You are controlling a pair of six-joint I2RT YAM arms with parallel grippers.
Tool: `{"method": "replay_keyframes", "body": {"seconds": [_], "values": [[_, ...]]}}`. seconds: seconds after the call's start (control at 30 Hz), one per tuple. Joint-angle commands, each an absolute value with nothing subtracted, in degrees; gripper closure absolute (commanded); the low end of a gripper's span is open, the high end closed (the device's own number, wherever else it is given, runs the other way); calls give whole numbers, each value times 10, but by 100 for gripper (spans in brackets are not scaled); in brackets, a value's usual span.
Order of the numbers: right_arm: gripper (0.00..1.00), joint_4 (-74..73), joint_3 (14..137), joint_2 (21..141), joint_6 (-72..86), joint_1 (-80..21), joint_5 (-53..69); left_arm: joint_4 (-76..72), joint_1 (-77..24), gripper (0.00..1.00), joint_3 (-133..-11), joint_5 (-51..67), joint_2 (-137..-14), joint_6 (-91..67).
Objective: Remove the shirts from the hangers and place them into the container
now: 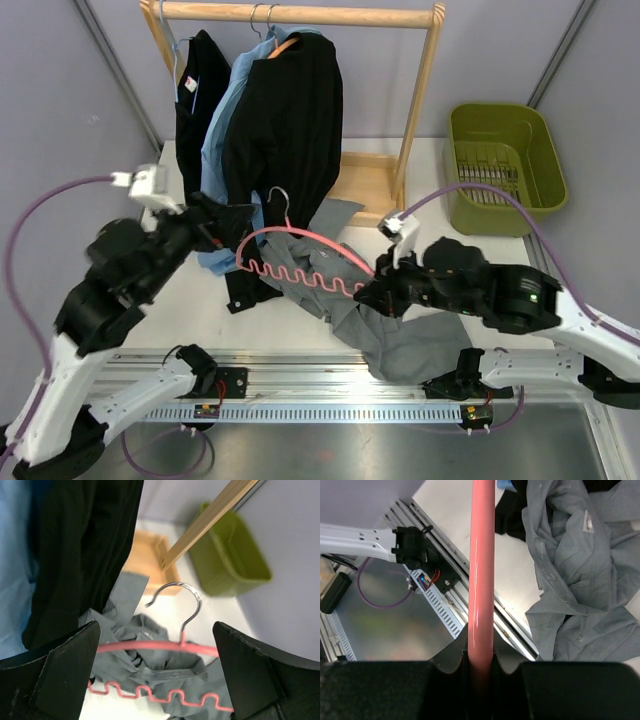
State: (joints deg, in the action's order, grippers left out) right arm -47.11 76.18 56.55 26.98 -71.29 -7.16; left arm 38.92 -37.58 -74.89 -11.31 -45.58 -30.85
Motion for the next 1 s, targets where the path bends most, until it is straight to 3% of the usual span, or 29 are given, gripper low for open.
{"method": "replay_keyframes", "body": {"seconds": [0.0,0.2,0.37,0.57,0.97], "values": [[100,-460,799,491,247,-719,-104,369,-378,1,-783,-140,-370,-295],[100,-498,834,415,230,-718,-203,423,-378,1,-741,-112,-254,-340],[100,-555,881,522,230,-719,-358,492,-378,1,-667,-100,-221,-352],[100,-456,932,614,156,-716,-467,504,-377,1,-621,-110,-196,-352],[100,-438,1126,748,76,-507,-295,474,-377,1,-585,-79,-194,-355]]}}
